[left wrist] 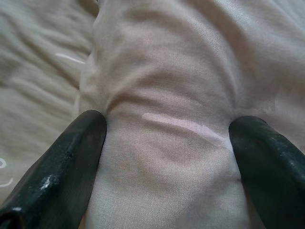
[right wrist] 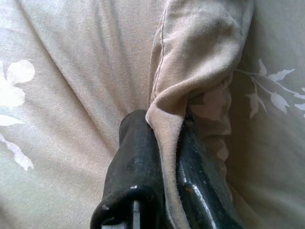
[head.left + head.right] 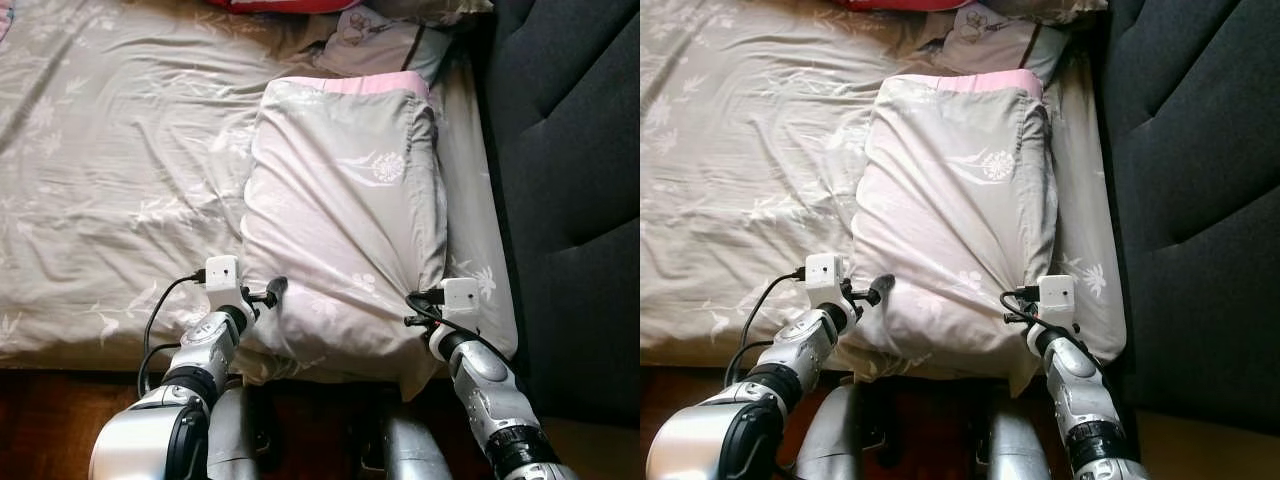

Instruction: Clean up the room

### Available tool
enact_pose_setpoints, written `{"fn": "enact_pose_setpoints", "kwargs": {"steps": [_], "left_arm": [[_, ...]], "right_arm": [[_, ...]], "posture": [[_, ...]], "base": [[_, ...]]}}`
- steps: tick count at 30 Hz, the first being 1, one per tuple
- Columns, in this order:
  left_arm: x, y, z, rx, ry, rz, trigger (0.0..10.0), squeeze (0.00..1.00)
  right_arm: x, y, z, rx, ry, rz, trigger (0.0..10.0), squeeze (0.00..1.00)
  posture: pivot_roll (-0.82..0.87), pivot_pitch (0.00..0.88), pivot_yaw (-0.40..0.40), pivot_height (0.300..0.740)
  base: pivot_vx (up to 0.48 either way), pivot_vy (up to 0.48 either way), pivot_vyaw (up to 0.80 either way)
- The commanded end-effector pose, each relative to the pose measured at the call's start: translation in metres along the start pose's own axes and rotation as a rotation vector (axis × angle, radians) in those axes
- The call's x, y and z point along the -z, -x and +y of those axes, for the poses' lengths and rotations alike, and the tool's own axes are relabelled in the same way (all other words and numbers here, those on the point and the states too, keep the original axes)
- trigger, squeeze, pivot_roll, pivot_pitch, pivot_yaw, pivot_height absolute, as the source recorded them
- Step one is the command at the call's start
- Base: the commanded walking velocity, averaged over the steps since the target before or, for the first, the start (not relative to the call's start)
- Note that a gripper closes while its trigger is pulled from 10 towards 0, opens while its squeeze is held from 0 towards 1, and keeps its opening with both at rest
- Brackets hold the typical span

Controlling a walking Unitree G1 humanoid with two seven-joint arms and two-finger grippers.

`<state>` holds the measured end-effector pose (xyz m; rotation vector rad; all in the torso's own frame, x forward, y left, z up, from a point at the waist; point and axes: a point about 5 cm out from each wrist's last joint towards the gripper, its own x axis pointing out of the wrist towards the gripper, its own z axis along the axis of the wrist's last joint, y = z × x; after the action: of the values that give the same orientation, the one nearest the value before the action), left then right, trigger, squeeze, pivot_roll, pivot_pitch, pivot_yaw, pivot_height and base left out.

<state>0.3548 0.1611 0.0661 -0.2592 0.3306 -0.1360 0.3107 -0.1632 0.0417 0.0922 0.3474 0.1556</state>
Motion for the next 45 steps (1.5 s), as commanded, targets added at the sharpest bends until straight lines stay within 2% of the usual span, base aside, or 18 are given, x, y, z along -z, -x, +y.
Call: {"fn": "enact_pose_setpoints", "kwargs": {"steps": [1, 4, 6, 7, 8, 9, 18, 24, 35, 45], "left_arm": [[0.034, 0.01, 0.008, -0.032, 0.053, 0.131, 10.0, 0.0], [0.036, 0.011, 0.009, -0.036, 0.086, 0.127, 10.0, 0.0], [0.037, 0.011, 0.009, -0.031, 0.079, 0.131, 10.0, 0.0], [0.038, 0.011, 0.008, -0.027, 0.078, 0.135, 6.4, 0.0], [0.039, 0.011, 0.007, -0.021, 0.07, 0.141, 2.2, 0.0], [0.04, 0.011, 0.006, -0.013, 0.069, 0.141, 0.0, 0.0], [0.04, 0.01, 0.001, 0.018, 0.116, 0.127, 0.0, 0.0], [0.041, 0.011, 0.0, 0.037, 0.097, 0.134, 0.0, 0.0], [0.039, 0.01, -0.001, 0.047, 0.133, 0.103, 0.0, 0.0], [0.04, 0.012, 0.002, 0.053, 0.129, 0.1, 0.0, 0.0]], "right_arm": [[0.058, 0.022, -0.009, 0.043, -0.056, 0.231, 0.0, 0.0], [0.058, 0.024, -0.01, 0.044, -0.057, 0.231, 0.0, 0.0], [0.059, 0.026, -0.009, 0.044, -0.06, 0.233, 0.0, 0.0], [0.059, 0.027, -0.009, 0.044, -0.062, 0.235, 0.0, 0.0], [0.059, 0.028, -0.008, 0.041, -0.065, 0.238, 0.0, 0.0], [0.059, 0.028, -0.007, 0.039, -0.066, 0.239, 0.0, 0.0], [0.057, 0.027, -0.004, 0.03, -0.077, 0.239, 0.0, 0.0], [0.058, 0.028, -0.003, 0.029, -0.078, 0.245, 0.0, 0.0], [0.06, 0.027, -0.001, 0.035, -0.084, 0.259, 0.0, 0.0], [0.061, 0.024, 0.003, 0.037, -0.091, 0.259, 0.0, 0.0]], "posture": [[-0.29, 0.453, -0.108, 0.655], [-0.29, 0.461, -0.111, 0.655], [-0.3, 0.464, -0.113, 0.655], [-0.3, 0.464, -0.113, 0.655], [-0.3, 0.468, -0.115, 0.655], [-0.3, 0.47, -0.116, 0.655], [-0.3, 0.472, -0.115, 0.655], [-0.28, 0.472, -0.11, 0.655], [-0.26, 0.459, -0.098, 0.655], [-0.25, 0.449, -0.09, 0.655]], "base": [[0.0, 0.0, 0.0], [0.0, 0.0, 0.0], [0.0, 0.0, 0.0], [0.0, 0.0, 0.0], [0.0, 0.0, 0.0], [0.0, 0.0, 0.0], [0.0, 0.0, 0.0], [0.0, 0.0, 0.0], [0.0, 0.0, 0.0], [0.0, 0.0, 0.0]]}}
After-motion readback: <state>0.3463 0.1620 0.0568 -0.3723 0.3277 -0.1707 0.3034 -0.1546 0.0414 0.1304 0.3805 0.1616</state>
